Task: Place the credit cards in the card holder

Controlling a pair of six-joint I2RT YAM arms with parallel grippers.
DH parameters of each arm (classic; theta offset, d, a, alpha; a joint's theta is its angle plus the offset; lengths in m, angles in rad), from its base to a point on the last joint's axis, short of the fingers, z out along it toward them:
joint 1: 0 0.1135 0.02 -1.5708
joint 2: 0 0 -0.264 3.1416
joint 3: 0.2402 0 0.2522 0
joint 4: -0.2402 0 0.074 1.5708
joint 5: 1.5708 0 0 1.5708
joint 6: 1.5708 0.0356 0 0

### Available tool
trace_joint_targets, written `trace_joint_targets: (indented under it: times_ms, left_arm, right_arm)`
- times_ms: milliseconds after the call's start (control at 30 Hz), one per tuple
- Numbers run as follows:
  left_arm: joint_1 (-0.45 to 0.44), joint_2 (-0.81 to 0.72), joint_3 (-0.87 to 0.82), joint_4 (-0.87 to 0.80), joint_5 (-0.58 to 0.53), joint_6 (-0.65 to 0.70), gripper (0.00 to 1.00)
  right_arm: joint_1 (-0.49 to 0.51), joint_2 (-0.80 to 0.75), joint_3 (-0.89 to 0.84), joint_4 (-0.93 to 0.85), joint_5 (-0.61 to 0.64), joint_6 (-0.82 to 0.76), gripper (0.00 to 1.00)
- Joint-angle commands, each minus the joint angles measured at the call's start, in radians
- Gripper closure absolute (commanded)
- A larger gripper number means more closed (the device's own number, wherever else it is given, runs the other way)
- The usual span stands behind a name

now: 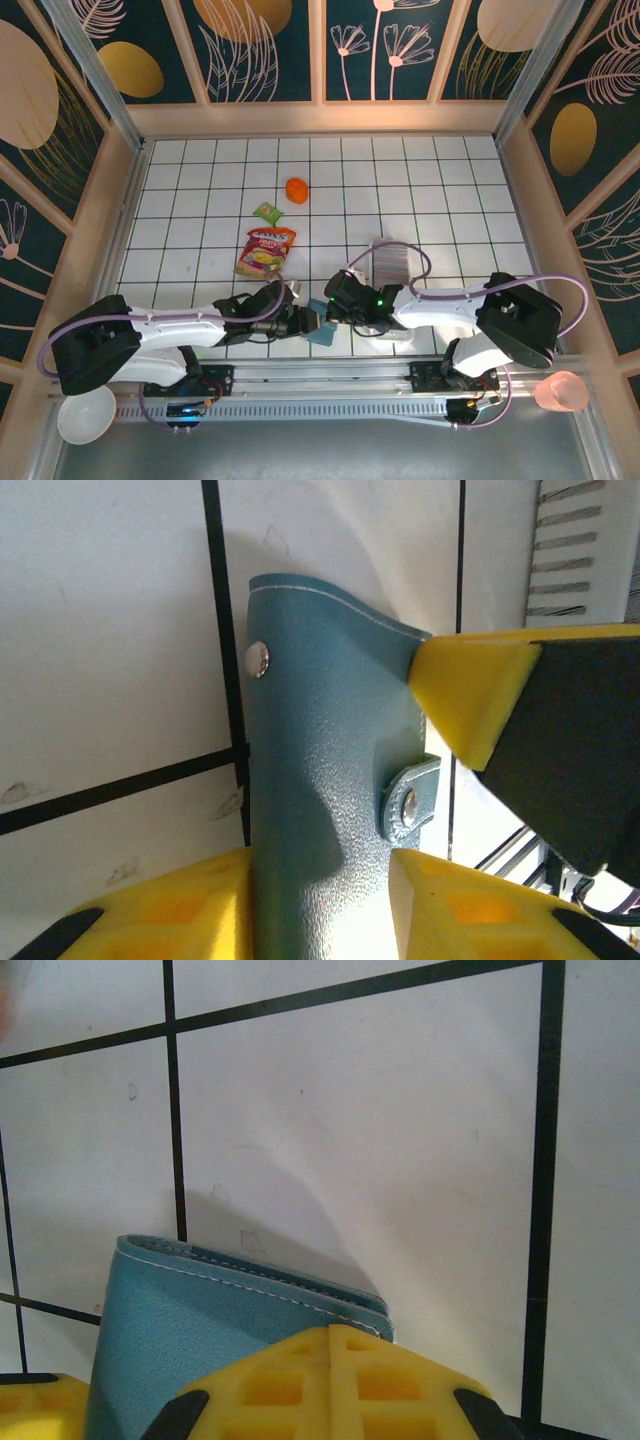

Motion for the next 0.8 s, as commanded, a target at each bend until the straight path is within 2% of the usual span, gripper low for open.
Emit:
trace_joint_targets:
  times_ms: [0,300,400,500,600,700,767]
  left_arm:
    - [-0.007,0.003,0.015,0.087,-0.009,-0.042,0.69]
    - [-0.007,0.015,-0.043,0.296,0.033,-0.086,0.86]
    - [-0.008,-0.008,-0.045,0.292,0.032,-0.069,1.0]
    - [-0.007,-0.08,0.016,0.075,-0.09,0.001,1.0]
    - [-0.007,-0.184,0.08,-0.173,-0.293,0.067,1.0]
    - [-0.007,-0.3,0.095,-0.241,-0.452,0.132,1.0]
    - [-0.007,-0.375,0.09,-0.214,-0.515,0.178,1.0]
  right_arm:
    - [0.012,-0.007,-0.035,-0.033,0.018,0.03,1.0]
    - [0.017,-0.039,-0.028,0.023,0.008,0.022,1.0]
    - [0.017,-0.075,0.0,0.009,0.056,0.008,1.0]
    - [0.017,-0.162,0.018,-0.01,0.128,-0.019,1.0]
    - [0.015,-0.259,0.03,-0.003,0.153,-0.069,0.87]
    - [0.012,-0.338,0.029,0.051,0.105,-0.117,0.65]
    - [0.01,-0.371,0.03,0.091,0.074,-0.118,0.61]
